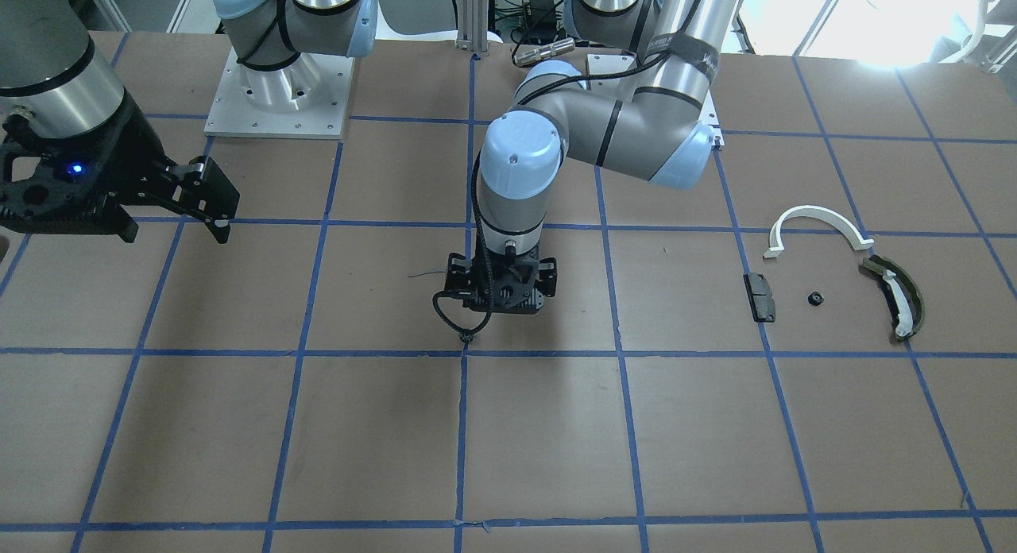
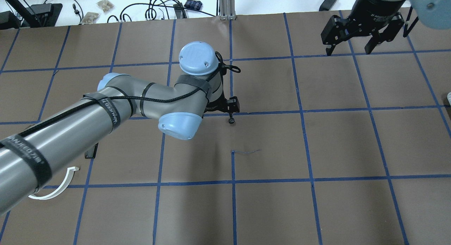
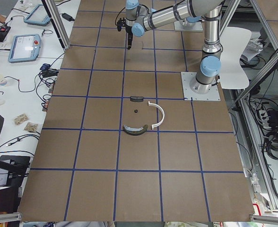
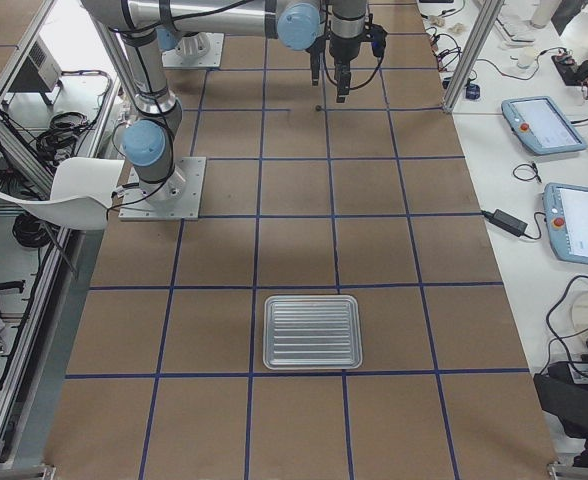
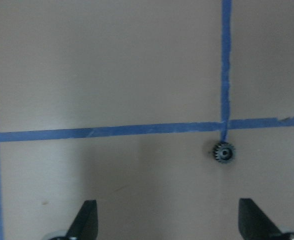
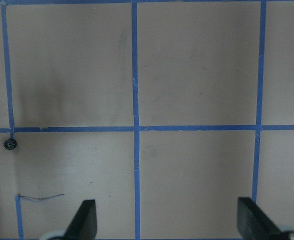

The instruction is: Place bearing gear from tray to pile

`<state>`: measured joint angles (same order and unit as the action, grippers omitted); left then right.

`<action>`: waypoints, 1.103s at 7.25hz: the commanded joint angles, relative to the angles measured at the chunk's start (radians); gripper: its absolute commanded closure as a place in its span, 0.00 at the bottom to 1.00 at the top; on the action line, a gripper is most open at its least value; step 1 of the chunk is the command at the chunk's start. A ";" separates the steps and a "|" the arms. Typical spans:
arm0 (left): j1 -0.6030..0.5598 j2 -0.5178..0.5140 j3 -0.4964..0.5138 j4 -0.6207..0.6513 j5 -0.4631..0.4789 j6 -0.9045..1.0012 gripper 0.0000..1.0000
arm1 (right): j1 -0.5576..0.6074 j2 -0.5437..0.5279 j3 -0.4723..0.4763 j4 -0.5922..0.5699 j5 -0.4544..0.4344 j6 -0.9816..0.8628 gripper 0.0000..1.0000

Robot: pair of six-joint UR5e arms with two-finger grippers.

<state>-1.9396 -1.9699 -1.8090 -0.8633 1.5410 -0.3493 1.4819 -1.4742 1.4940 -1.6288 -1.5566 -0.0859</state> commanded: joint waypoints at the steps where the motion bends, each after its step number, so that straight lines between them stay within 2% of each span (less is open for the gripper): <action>1: -0.064 -0.088 0.008 0.093 -0.016 -0.046 0.00 | 0.008 -0.006 -0.011 -0.017 0.018 0.047 0.00; 2: -0.071 -0.098 0.013 0.095 0.010 -0.046 0.00 | 0.015 0.002 -0.032 -0.016 0.021 0.105 0.00; 4: -0.071 -0.134 0.086 0.093 0.018 -0.049 0.00 | 0.017 0.011 -0.037 -0.011 0.020 0.109 0.00; 6: -0.071 -0.161 0.085 0.092 0.018 -0.051 0.13 | 0.017 0.011 -0.034 -0.011 0.018 0.104 0.00; 7: -0.071 -0.161 0.089 0.092 0.018 -0.054 0.43 | 0.017 0.011 -0.032 -0.011 0.018 0.104 0.00; 8: -0.070 -0.161 0.088 0.090 0.018 -0.056 0.54 | 0.017 0.011 -0.032 -0.011 0.018 0.104 0.00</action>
<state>-2.0108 -2.1290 -1.7219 -0.7719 1.5584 -0.4028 1.4986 -1.4635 1.4610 -1.6399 -1.5384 0.0187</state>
